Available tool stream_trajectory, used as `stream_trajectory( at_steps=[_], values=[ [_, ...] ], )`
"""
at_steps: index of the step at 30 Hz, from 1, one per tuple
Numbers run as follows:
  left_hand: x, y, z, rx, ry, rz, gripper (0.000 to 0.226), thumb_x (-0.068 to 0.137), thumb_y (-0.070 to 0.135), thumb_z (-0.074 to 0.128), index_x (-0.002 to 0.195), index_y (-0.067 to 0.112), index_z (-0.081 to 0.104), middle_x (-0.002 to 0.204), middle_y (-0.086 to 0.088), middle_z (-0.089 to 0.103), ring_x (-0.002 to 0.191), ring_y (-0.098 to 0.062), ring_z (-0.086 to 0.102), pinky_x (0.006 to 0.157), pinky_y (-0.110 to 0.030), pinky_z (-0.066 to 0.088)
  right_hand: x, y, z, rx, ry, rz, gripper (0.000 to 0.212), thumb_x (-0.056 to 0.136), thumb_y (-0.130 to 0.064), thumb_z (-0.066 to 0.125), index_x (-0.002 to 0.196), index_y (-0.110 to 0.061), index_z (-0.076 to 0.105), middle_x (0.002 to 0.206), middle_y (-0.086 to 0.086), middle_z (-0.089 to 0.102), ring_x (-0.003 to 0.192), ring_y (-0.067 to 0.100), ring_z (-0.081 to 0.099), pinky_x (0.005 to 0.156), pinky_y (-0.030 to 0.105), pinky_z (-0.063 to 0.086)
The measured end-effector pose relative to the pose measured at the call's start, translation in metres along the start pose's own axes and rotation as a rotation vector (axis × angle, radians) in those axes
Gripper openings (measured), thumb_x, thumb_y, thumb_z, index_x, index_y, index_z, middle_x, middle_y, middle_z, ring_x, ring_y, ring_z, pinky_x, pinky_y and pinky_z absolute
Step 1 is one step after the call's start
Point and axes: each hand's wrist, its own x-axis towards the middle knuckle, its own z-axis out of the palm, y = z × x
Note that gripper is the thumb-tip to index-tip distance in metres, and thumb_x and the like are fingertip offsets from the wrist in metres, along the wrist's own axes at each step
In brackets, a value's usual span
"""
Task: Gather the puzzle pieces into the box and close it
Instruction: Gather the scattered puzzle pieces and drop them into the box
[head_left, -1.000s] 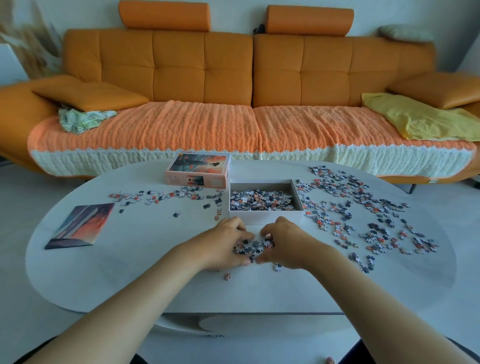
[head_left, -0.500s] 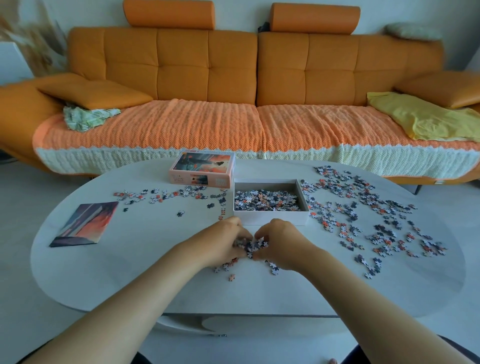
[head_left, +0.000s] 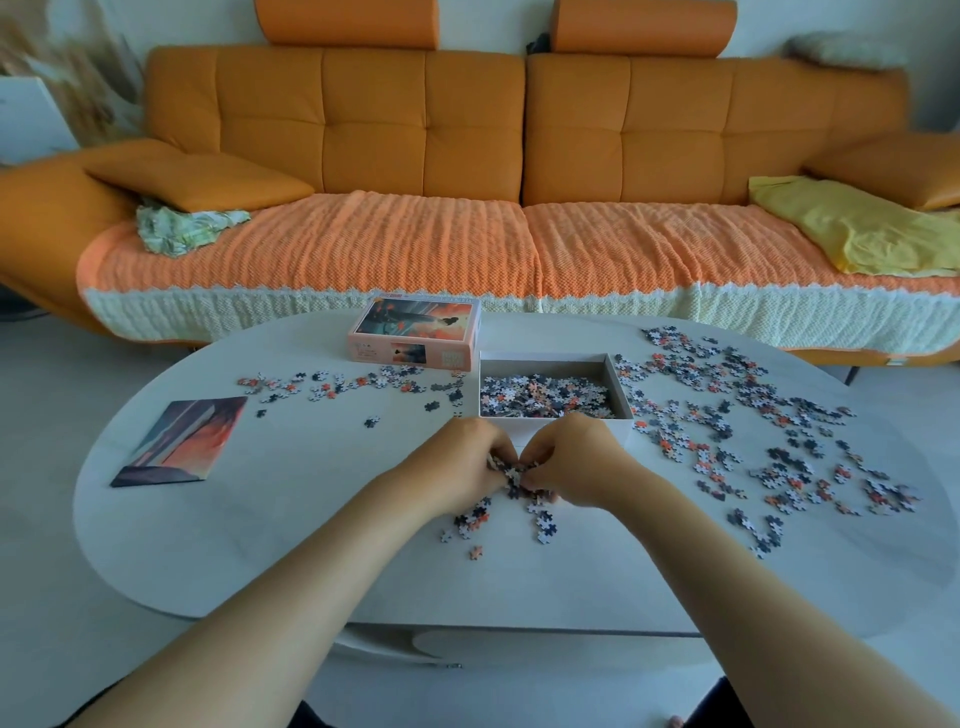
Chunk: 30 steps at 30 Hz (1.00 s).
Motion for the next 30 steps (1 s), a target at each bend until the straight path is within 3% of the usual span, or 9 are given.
stream_trajectory(
  at_steps=[3, 7, 9, 12, 14, 21, 25, 28, 30],
  values=[
    [0.005, 0.002, -0.009, -0.097, 0.037, -0.028, 0.019, 0.085, 0.014, 0.071, 0.102, 0.022, 0.073, 0.095, 0.01, 0.068, 0.081, -0.006, 0.059, 0.071, -0.018, 0.042, 0.003, -0.002, -0.011, 0.056, 0.021, -0.021, 0.009, 0.077, -0.015, 0.075, 0.077, -0.024, 0.075, 0.069, -0.001, 0.073, 0.065, 0.014, 0.072, 0.059, 0.024, 0.058],
    [0.018, 0.007, -0.027, -0.259, 0.117, -0.053, 0.017, 0.084, 0.016, 0.075, 0.097, 0.025, 0.071, 0.083, 0.017, 0.063, 0.076, -0.004, 0.06, 0.065, -0.021, 0.045, 0.01, -0.001, -0.03, 0.168, 0.162, -0.063, 0.008, 0.078, -0.018, 0.078, 0.079, -0.025, 0.075, 0.06, 0.0, 0.071, 0.056, 0.008, 0.069, 0.047, 0.02, 0.05],
    [0.029, 0.009, -0.032, -0.305, 0.184, -0.05, 0.018, 0.083, 0.016, 0.077, 0.094, 0.028, 0.07, 0.089, 0.012, 0.067, 0.077, -0.011, 0.064, 0.067, -0.027, 0.051, 0.018, 0.001, -0.035, 0.225, 0.259, -0.074, 0.008, 0.078, -0.016, 0.078, 0.083, -0.022, 0.075, 0.062, 0.002, 0.071, 0.053, 0.007, 0.067, 0.041, 0.016, 0.044],
    [0.048, 0.009, -0.031, -0.244, 0.32, -0.022, 0.025, 0.084, 0.014, 0.074, 0.107, 0.022, 0.072, 0.104, 0.006, 0.069, 0.083, -0.008, 0.061, 0.068, -0.013, 0.044, 0.033, 0.005, -0.036, 0.227, 0.416, -0.1, 0.014, 0.081, -0.014, 0.076, 0.094, -0.019, 0.076, 0.079, -0.001, 0.072, 0.059, 0.01, 0.066, 0.046, 0.007, 0.043],
    [0.058, 0.008, -0.025, -0.183, 0.362, -0.002, 0.033, 0.086, 0.009, 0.07, 0.119, 0.017, 0.069, 0.115, 0.001, 0.067, 0.091, -0.009, 0.06, 0.077, -0.014, 0.043, 0.039, 0.01, -0.034, 0.185, 0.426, -0.096, 0.021, 0.084, -0.016, 0.074, 0.105, -0.021, 0.075, 0.088, -0.002, 0.071, 0.066, 0.01, 0.063, 0.049, 0.006, 0.04],
    [0.067, 0.005, -0.011, -0.077, 0.18, 0.062, 0.039, 0.094, -0.001, 0.045, 0.116, 0.02, 0.069, 0.115, -0.001, 0.06, 0.103, -0.02, 0.057, 0.086, -0.032, 0.047, 0.044, 0.024, -0.036, 0.037, 0.313, -0.124, 0.022, 0.098, -0.022, 0.053, 0.105, -0.026, 0.074, 0.06, -0.004, 0.06, 0.049, 0.011, 0.047, 0.042, 0.016, 0.034],
    [0.059, 0.002, -0.015, 0.15, 0.073, 0.12, 0.034, 0.092, 0.013, 0.042, 0.106, 0.024, 0.071, 0.112, 0.005, 0.061, 0.105, -0.018, 0.054, 0.094, -0.035, 0.044, 0.033, 0.025, -0.034, -0.037, 0.201, -0.191, 0.033, 0.094, -0.017, 0.046, 0.108, -0.032, 0.072, 0.094, -0.004, 0.072, 0.071, 0.018, 0.063, 0.068, 0.035, 0.055],
    [0.051, -0.002, -0.013, 0.282, -0.046, 0.076, 0.034, 0.094, 0.035, 0.04, 0.109, 0.025, 0.069, 0.115, 0.006, 0.06, 0.108, -0.025, 0.047, 0.099, -0.04, 0.038, 0.029, 0.028, -0.029, -0.208, 0.087, -0.178, 0.037, 0.091, -0.022, 0.044, 0.117, -0.033, 0.068, 0.117, -0.007, 0.068, 0.096, 0.017, 0.065, 0.086, 0.037, 0.055],
    [0.047, -0.003, -0.013, 0.299, -0.047, 0.088, 0.034, 0.096, 0.036, 0.043, 0.119, 0.025, 0.066, 0.128, 0.009, 0.056, 0.118, -0.025, 0.044, 0.102, -0.037, 0.034, 0.029, 0.032, -0.029, -0.356, 0.098, -0.127, 0.034, 0.091, -0.031, 0.043, 0.113, -0.03, 0.069, 0.114, -0.005, 0.069, 0.098, 0.019, 0.063, 0.087, 0.038, 0.054]
  ],
)
